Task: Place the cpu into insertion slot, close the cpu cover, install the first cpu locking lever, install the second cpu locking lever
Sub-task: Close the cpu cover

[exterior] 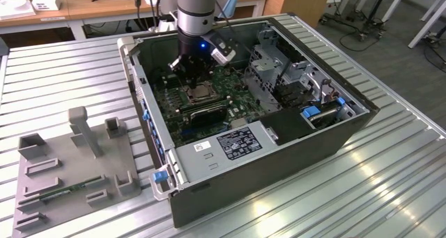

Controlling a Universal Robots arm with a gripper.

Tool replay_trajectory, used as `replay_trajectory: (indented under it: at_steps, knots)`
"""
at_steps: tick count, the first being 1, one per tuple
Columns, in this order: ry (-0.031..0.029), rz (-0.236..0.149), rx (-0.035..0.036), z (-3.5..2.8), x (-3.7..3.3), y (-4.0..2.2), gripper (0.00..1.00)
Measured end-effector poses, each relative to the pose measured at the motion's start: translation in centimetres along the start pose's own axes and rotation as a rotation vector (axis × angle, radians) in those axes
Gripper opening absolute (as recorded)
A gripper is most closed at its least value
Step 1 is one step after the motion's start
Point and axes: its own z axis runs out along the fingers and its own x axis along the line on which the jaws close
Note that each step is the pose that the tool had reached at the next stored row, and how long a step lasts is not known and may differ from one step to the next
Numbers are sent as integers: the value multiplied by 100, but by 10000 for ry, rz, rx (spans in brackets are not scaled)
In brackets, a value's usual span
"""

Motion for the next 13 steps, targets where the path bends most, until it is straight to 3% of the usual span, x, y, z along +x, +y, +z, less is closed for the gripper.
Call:
replay_trajectory:
  at_steps: [6, 13]
  knots:
    - [1, 11, 7, 70, 2, -5, 11]
    - [-1, 11, 8, 77, 18, -21, 11]
